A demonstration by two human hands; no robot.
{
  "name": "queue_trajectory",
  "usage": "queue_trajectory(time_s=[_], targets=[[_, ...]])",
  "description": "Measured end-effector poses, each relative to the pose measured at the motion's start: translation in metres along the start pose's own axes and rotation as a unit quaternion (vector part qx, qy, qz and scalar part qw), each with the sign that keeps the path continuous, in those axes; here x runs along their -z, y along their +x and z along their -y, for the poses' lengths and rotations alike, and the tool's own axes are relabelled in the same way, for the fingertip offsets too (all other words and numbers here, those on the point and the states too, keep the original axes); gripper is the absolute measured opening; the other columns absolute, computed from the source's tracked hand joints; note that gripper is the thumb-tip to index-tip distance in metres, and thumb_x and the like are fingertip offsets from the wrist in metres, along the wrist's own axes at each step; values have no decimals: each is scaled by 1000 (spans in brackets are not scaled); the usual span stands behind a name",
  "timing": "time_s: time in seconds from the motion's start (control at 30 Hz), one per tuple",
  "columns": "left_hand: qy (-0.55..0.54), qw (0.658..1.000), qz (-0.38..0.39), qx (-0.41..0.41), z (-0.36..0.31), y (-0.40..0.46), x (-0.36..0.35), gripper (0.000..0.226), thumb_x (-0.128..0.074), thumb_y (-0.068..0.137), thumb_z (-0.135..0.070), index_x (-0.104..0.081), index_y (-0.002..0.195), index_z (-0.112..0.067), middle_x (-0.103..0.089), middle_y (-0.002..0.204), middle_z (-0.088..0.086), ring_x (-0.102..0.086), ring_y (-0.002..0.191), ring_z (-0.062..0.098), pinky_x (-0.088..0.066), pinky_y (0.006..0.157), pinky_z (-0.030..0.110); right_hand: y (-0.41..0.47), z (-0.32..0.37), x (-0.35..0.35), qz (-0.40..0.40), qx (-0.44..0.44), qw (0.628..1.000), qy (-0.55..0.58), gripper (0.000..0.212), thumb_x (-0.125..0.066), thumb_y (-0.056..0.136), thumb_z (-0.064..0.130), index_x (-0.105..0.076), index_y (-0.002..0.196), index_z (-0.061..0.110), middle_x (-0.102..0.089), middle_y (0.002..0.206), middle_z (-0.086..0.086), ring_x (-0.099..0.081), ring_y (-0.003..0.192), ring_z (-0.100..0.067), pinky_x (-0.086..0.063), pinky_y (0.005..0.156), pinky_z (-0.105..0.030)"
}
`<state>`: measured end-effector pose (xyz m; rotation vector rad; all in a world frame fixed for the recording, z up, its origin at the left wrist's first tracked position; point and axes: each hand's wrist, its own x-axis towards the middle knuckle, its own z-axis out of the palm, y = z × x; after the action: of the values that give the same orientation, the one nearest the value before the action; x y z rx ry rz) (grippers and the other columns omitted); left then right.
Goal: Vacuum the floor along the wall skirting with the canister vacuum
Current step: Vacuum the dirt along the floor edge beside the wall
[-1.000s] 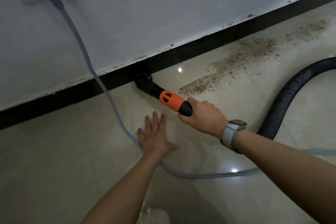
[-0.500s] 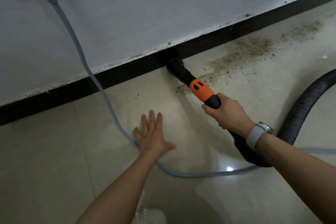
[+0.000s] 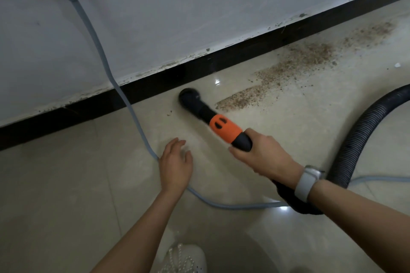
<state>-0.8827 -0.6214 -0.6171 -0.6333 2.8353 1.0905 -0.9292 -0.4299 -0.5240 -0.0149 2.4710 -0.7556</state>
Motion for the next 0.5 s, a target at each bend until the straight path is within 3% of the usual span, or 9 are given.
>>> queue_trajectory(time_s=[0.07, 0.13, 0.2, 0.27, 0.37, 0.5], targets=[[-137, 987, -15, 83, -10, -1, 8, 26, -51, 95, -12, -60, 118, -7, -59, 123, 12, -60, 105, 23, -42, 91, 27, -17, 5, -16, 17, 34, 998, -58, 31, -59, 84, 49, -48, 94, 21, -67, 89, -11, -63, 81, -33, -47, 65, -36], [-312, 930, -15, 195, -25, -3, 20, 24, -42, 100, -23, -58, 112, -11, -65, 108, 11, -64, 85, 19, -49, 75, 29, -31, 10, -27, 34, 53, 995, -73, 33, -57, 86, 48, -48, 100, 21, -67, 92, -10, -63, 84, -32, -45, 65, -35], [-447, 850, 22, 279, -35, -5, 28, 35, -36, 101, -37, -55, 114, -11, -65, 102, 11, -64, 84, 18, -49, 70, 28, -36, 11, -32, 51, 60, 994, -69, 32, -57, 87, 47, -47, 102, 20, -67, 92, -8, -62, 81, -29, -42, 61, -32], [-503, 805, 62, 308, -37, -11, 30, 40, -39, 99, -42, -51, 122, -12, -64, 108, 12, -64, 94, 22, -52, 75, 32, -36, 14, -35, 72, 73, 992, -70, 32, -56, 88, 46, -47, 103, 20, -66, 92, -6, -61, 78, -26, -42, 61, -31], [-490, 809, 67, 319, -39, -11, 28, 42, -52, 95, -30, -46, 131, -10, -63, 110, 11, -62, 98, 23, -54, 72, 34, -32, 18, -42, 86, 91, 988, -88, 35, -55, 90, 46, -47, 108, 17, -65, 97, -8, -61, 80, -27, -45, 65, -33], [-480, 810, 75, 329, -45, 0, 28, 42, -49, 97, -29, -46, 131, -5, -62, 103, 9, -61, 91, 20, -52, 66, 31, -21, 23, -45, 79, 76, 991, -77, 35, -56, 89, 46, -47, 106, 16, -64, 97, -9, -60, 86, -30, -43, 65, -33]])
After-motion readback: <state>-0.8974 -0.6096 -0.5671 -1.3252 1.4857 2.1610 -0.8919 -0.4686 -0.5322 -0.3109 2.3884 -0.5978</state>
